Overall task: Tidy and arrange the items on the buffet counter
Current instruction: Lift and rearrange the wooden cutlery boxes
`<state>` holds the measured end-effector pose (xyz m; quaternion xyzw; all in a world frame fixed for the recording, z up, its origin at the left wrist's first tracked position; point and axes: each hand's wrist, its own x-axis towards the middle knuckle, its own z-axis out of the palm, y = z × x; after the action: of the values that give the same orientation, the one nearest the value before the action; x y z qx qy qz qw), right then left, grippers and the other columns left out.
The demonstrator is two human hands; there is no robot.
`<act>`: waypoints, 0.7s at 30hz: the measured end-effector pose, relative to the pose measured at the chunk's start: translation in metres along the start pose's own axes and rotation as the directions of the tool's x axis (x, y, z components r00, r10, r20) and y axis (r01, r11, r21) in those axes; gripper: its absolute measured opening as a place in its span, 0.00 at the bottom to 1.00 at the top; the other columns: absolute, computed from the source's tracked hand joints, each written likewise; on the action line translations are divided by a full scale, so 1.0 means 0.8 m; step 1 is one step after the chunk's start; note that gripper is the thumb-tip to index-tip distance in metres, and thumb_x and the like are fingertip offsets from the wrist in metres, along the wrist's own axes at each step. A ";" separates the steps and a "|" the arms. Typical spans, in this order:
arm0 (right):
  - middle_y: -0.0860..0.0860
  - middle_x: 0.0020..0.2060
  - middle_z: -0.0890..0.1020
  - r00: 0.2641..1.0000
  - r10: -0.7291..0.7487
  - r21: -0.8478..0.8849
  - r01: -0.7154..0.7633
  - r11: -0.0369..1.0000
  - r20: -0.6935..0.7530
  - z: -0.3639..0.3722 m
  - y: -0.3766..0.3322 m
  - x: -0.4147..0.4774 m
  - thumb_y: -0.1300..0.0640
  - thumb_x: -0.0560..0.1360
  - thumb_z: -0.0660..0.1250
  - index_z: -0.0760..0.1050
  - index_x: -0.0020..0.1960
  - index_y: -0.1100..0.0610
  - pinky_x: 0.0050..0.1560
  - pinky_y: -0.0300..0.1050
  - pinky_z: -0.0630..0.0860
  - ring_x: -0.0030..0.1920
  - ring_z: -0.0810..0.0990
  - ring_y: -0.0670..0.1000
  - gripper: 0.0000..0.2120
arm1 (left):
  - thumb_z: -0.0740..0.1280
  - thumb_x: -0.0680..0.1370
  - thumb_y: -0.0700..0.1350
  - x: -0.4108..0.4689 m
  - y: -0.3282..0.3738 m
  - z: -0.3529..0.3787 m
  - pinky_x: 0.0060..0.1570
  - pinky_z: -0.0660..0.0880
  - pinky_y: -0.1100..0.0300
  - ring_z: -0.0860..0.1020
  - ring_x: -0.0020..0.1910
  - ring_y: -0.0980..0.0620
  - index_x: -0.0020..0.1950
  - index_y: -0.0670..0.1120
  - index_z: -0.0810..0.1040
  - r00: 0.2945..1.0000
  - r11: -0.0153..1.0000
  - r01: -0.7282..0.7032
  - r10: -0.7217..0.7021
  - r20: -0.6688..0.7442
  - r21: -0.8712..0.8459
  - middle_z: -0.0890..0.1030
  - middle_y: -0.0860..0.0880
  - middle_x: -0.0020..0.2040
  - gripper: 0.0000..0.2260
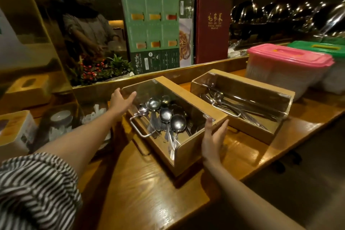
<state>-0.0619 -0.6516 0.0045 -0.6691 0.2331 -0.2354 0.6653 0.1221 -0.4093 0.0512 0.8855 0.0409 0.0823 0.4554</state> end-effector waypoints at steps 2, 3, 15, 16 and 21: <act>0.49 0.80 0.47 0.999 -0.015 0.048 0.017 0.999 -0.045 0.006 0.006 0.005 0.13 0.54 0.51 0.38 0.79 0.44 0.76 0.64 0.50 0.79 0.48 0.56 0.63 | 0.66 0.77 0.61 0.023 -0.005 -0.003 0.70 0.64 0.43 0.61 0.75 0.40 0.79 0.45 0.53 0.999 0.999 0.031 -0.030 0.039 -0.032 0.58 0.41 0.78 0.39; 0.49 0.80 0.50 0.997 -0.026 0.067 0.031 0.997 -0.074 0.009 0.008 0.007 0.13 0.54 0.52 0.39 0.79 0.44 0.76 0.64 0.53 0.78 0.51 0.56 0.63 | 0.66 0.76 0.61 0.035 -0.006 -0.001 0.70 0.64 0.42 0.61 0.75 0.40 0.79 0.45 0.53 0.997 0.997 0.048 -0.045 0.061 -0.055 0.59 0.41 0.78 0.39; 0.51 0.74 0.57 0.974 -0.067 0.000 0.069 0.998 -0.217 0.015 0.006 0.018 0.33 0.72 0.53 0.44 0.79 0.43 0.68 0.53 0.64 0.68 0.63 0.50 0.40 | 0.66 0.79 0.53 0.066 -0.011 0.031 0.43 0.72 0.57 0.74 0.53 0.47 0.70 0.43 0.66 0.991 0.927 0.131 -0.135 0.013 -0.352 0.74 0.43 0.62 0.23; 0.52 0.74 0.58 0.973 -0.077 -0.011 0.077 0.997 -0.218 0.015 0.007 0.020 0.33 0.72 0.52 0.43 0.79 0.43 0.67 0.51 0.64 0.67 0.63 0.50 0.40 | 0.66 0.79 0.52 0.065 -0.011 0.032 0.41 0.72 0.57 0.74 0.53 0.48 0.69 0.43 0.66 0.991 0.925 0.128 -0.133 0.011 -0.357 0.74 0.43 0.61 0.23; 0.52 0.73 0.59 0.969 -0.095 -0.002 0.097 0.995 -0.228 0.015 0.014 0.026 0.34 0.72 0.52 0.43 0.79 0.43 0.60 0.46 0.65 0.63 0.62 0.47 0.39 | 0.67 0.78 0.52 0.065 -0.009 0.032 0.43 0.76 0.56 0.76 0.55 0.47 0.70 0.44 0.65 0.989 0.913 0.135 -0.145 0.003 -0.385 0.74 0.46 0.60 0.24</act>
<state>-0.0378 -0.6553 -0.0063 -0.6451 0.2743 -0.3436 0.6249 0.1780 -0.4176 0.0364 0.7728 0.0930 0.0673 0.6242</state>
